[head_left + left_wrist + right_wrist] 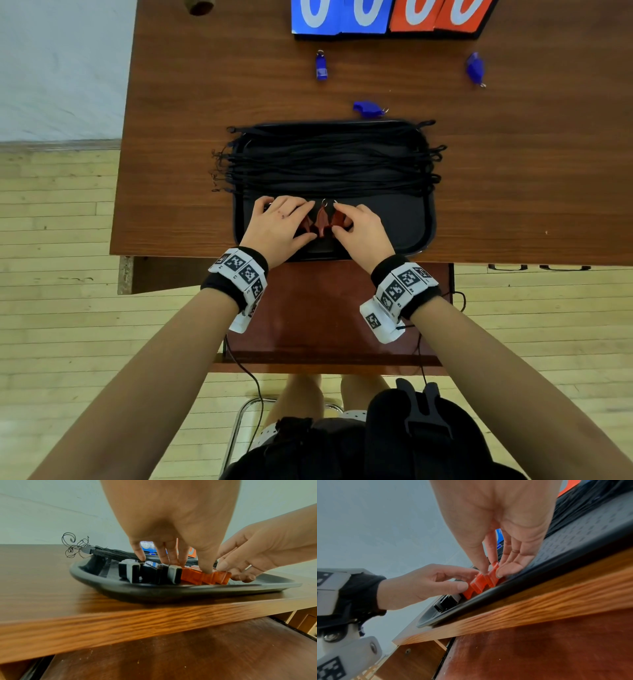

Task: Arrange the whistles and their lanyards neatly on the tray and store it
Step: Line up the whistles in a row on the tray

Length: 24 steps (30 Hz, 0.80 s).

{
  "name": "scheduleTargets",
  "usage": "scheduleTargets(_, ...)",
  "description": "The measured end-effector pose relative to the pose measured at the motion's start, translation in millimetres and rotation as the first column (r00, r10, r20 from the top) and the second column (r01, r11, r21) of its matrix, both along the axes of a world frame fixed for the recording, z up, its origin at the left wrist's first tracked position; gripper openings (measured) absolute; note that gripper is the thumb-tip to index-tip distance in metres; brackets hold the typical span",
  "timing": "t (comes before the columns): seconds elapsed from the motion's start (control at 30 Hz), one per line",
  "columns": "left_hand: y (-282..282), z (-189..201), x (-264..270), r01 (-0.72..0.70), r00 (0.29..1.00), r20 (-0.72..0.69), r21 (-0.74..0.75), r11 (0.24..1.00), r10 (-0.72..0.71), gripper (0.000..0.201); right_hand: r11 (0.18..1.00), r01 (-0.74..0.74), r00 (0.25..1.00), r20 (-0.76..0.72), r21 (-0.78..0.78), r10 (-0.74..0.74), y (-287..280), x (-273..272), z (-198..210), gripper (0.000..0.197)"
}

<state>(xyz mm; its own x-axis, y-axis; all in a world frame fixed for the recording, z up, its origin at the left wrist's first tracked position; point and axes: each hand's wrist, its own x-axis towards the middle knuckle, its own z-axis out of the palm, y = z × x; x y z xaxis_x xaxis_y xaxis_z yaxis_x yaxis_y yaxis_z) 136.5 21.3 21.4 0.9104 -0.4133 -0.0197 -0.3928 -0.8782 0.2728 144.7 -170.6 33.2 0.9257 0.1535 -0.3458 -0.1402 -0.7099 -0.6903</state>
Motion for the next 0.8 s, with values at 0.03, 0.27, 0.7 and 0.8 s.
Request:
scheduleTargets(0.03, -0.9, -0.4, 0.4, 0.001, 1.0, 0.005, -0.005, 1.0, -0.001, 0.056, 1.0, 0.002, 1.0, -0.002, 0.002, -0.002, -0.1, -0.2, -0.2, 0.047)
scheduleTargets(0.27, 0.1, 0.0, -0.3, 0.036, 0.999, -0.019, 0.015, 0.999, -0.036, 0.056, 1.0, -0.001, 1.0, -0.009, -0.004, 0.001, 1.3, -0.3, 1.0, 0.047)
scheduleTargets(0.7, -39.9, 52.2, 56.1, 0.035, 0.999, -0.033, 0.012, 0.999, -0.035, 0.054, 0.993, 0.04, 0.998, 0.061, -0.11, -0.034, -41.9, 32.9, 52.7, 0.044)
scheduleTargets(0.8, -70.1, 64.5, 92.8, 0.034, 0.999, -0.043, 0.012, 0.999, -0.033, 0.052, 0.988, 0.103, 0.993, 0.07, -0.117, -0.096, -70.7, 66.9, 63.1, 0.042)
